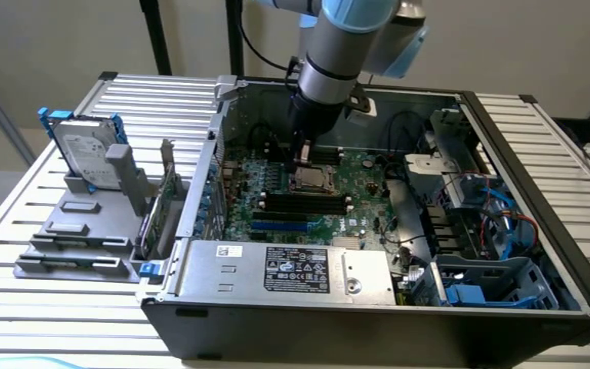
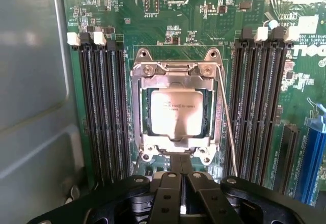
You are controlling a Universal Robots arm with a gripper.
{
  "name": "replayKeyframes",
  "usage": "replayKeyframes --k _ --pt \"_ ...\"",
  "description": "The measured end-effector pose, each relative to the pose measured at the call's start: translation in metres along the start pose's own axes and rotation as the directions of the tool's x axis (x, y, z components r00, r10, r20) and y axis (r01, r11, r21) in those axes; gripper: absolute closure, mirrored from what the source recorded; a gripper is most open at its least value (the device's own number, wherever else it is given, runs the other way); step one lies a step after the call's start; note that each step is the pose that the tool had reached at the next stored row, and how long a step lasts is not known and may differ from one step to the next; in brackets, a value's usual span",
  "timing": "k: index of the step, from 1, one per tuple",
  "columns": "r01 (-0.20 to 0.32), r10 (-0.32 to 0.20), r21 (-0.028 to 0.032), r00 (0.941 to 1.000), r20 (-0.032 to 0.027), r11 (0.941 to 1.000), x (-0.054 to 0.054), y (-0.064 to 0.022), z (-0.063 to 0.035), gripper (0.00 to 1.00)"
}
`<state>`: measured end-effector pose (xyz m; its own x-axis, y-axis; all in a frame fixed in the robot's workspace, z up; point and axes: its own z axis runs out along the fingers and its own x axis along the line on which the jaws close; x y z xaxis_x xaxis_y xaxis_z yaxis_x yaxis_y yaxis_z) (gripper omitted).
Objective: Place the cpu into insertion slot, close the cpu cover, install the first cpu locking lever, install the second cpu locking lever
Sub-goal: 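Close the cpu cover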
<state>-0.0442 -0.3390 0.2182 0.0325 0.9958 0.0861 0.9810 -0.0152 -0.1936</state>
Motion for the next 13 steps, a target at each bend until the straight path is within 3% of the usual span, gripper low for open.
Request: replayKeyframes --k 7,11,13 --pt "0.002 -0.002 0.0003 1.0 -0.0083 1.0 -0.004 -0.0291 0.0005 0.89" --pt "0.003 -0.003 0.0014 0.9998 -0.0179 1.0 -0.006 -0.0458 -0.0003 0.89" --pt "0.004 -0.004 0.0015 0.9998 -0.02 1.0 -0.007 -0.0507 -0.0008 0.89"
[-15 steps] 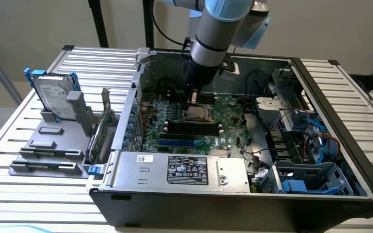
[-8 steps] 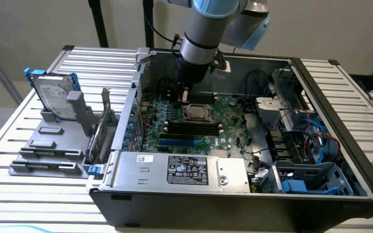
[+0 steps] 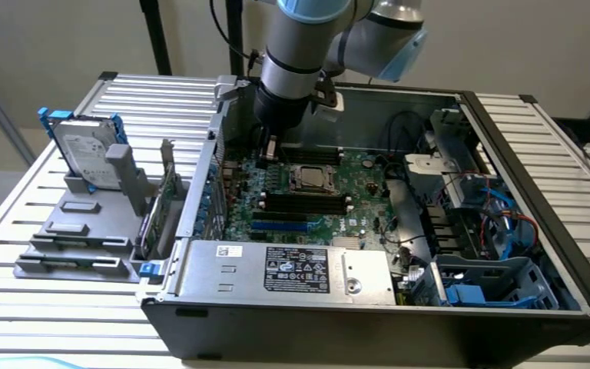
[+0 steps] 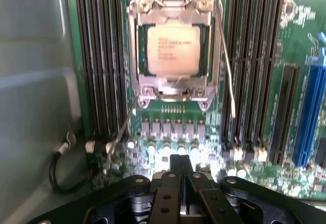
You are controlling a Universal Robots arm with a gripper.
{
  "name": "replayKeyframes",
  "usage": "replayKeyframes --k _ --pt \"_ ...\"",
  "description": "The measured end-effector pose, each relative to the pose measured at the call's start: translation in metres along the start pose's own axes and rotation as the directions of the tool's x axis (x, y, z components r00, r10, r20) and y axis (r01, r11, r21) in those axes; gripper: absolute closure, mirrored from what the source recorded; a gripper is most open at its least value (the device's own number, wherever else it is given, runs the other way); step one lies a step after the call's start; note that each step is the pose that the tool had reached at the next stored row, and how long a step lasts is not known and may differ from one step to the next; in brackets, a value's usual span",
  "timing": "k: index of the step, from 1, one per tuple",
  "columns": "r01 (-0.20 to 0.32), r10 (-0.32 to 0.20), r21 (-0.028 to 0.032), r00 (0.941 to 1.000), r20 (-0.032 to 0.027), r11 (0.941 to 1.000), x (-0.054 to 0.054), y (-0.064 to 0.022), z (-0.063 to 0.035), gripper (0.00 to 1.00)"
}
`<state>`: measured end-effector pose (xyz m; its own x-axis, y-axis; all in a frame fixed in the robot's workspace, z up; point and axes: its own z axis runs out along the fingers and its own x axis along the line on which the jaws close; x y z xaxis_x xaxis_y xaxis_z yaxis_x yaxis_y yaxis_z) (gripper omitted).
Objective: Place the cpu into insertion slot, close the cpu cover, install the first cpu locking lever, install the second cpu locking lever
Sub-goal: 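Close the cpu cover, then install the first cpu locking lever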
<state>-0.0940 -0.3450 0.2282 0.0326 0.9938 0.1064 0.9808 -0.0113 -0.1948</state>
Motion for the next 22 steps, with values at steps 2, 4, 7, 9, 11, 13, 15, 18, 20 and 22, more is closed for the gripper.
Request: replayKeyframes --k 2,4,7,9,11,13,15,18,20,22 --pt "0.0 0.0 0.0 1.0 -0.0001 1.0 0.0 0.0 0.0 0.89" --pt "0.0 0.0 -0.0001 1.0 -0.0001 1.0 -0.0001 -0.0001 0.0 0.89" --pt "0.0 0.0 0.0 1.0 -0.0001 1.0 0.0 -0.0001 0.0 0.89" --pt "0.0 0.0 0.0 1.0 -0.0001 1.0 -0.0001 -0.0001 0.0 0.89" --pt "0.0 0.0 0.0 1.0 -0.0002 1.0 -0.0001 -0.0001 0.0 0.89" --pt "0.0 0.0 0.0 1.0 -0.0001 1.0 0.0 -0.0001 0.0 0.89" --pt "0.0 0.0 0.0 1.0 -0.0001 1.0 0.0 -0.0001 0.0 0.89" --pt "-0.009 0.009 0.0012 0.9999 -0.0068 1.0 -0.0004 -0.0003 0.0 0.89" --pt "-0.028 0.028 0.0003 0.9995 -0.0158 0.9996 -0.0004 -0.0006 0.0001 0.89" --pt "-0.048 0.048 -0.0005 0.9985 -0.0247 0.9988 -0.0004 -0.0008 0.0001 0.89"
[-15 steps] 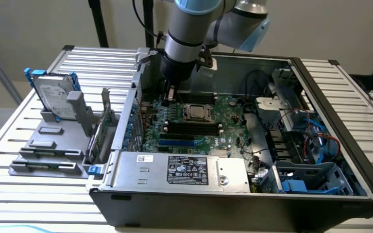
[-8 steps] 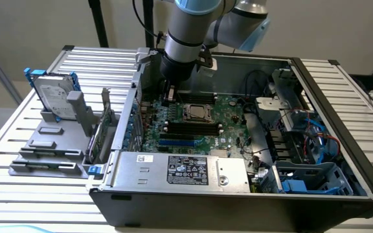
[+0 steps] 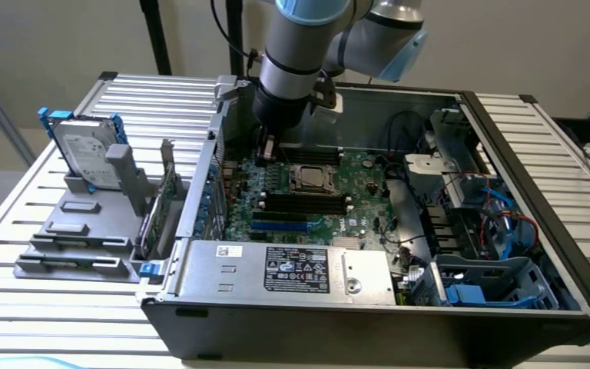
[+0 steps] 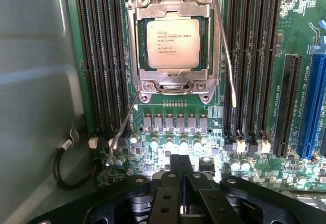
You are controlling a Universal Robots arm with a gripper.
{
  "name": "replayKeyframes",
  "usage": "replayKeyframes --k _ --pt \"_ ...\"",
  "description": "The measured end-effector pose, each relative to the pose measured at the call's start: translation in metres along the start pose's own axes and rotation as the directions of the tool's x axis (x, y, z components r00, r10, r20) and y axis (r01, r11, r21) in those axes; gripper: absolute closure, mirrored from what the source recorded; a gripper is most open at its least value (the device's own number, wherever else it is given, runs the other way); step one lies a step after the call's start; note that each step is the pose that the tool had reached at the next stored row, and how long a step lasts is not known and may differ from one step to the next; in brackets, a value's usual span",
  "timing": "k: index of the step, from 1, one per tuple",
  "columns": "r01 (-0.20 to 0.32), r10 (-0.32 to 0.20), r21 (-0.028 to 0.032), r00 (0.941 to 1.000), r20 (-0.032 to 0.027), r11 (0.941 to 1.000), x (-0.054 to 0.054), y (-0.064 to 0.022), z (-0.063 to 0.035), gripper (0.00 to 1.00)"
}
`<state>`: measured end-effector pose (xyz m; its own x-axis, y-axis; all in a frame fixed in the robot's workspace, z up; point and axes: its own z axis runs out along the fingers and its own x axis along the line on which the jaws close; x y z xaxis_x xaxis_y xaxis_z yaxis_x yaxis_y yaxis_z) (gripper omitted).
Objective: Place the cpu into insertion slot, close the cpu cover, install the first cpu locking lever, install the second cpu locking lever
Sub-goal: 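Install the first cpu locking lever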
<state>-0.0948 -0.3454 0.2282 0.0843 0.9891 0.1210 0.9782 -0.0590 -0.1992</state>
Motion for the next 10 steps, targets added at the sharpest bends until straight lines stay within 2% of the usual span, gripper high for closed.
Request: replayKeyframes --k 5,10 --pt "-0.042 0.042 -0.0006 0.9987 -0.0268 0.9991 -0.0001 -0.0012 0.0 0.89" --pt "-0.073 0.073 0.0038 0.9956 -0.0597 0.9973 -0.0002 -0.0029 0.0 0.89"
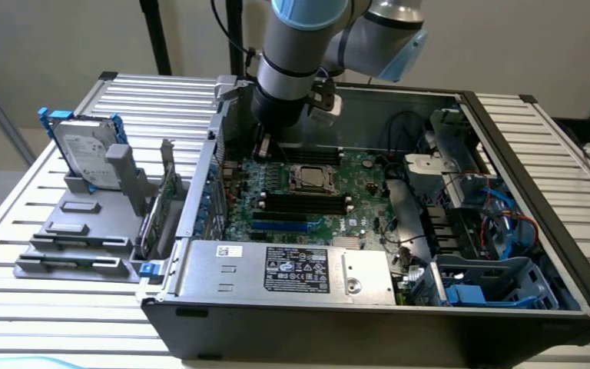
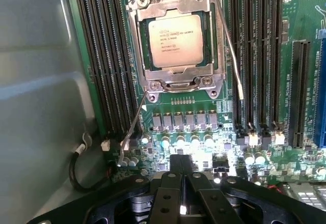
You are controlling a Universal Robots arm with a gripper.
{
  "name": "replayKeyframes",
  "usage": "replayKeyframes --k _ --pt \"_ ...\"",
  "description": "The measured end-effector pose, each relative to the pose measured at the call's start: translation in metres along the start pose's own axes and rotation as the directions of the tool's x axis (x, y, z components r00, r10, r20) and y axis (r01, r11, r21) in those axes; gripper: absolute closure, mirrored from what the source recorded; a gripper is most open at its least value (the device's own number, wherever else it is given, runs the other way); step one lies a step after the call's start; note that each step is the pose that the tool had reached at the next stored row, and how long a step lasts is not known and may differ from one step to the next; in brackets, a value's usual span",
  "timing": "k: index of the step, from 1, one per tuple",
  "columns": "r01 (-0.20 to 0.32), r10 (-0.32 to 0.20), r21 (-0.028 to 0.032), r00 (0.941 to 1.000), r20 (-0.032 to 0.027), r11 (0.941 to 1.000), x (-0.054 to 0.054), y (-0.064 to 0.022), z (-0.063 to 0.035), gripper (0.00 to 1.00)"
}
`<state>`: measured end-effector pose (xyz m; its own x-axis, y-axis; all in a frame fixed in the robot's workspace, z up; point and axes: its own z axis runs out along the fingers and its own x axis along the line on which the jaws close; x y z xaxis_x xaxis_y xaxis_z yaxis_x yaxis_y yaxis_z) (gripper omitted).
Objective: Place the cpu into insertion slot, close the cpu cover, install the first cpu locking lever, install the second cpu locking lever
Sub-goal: 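Install the first cpu locking lever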
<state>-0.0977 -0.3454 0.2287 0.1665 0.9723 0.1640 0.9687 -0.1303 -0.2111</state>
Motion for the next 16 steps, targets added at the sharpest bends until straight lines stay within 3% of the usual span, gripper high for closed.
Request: replayKeyframes --k 9,16 --pt "-0.059 0.059 0.0037 0.9964 -0.062 0.9983 -0.0004 -0.0032 -0.0003 0.89" --pt "-0.127 0.126 0.0006 0.987 -0.0998 0.9919 -0.0006 -0.0045 -0.0002 0.89"
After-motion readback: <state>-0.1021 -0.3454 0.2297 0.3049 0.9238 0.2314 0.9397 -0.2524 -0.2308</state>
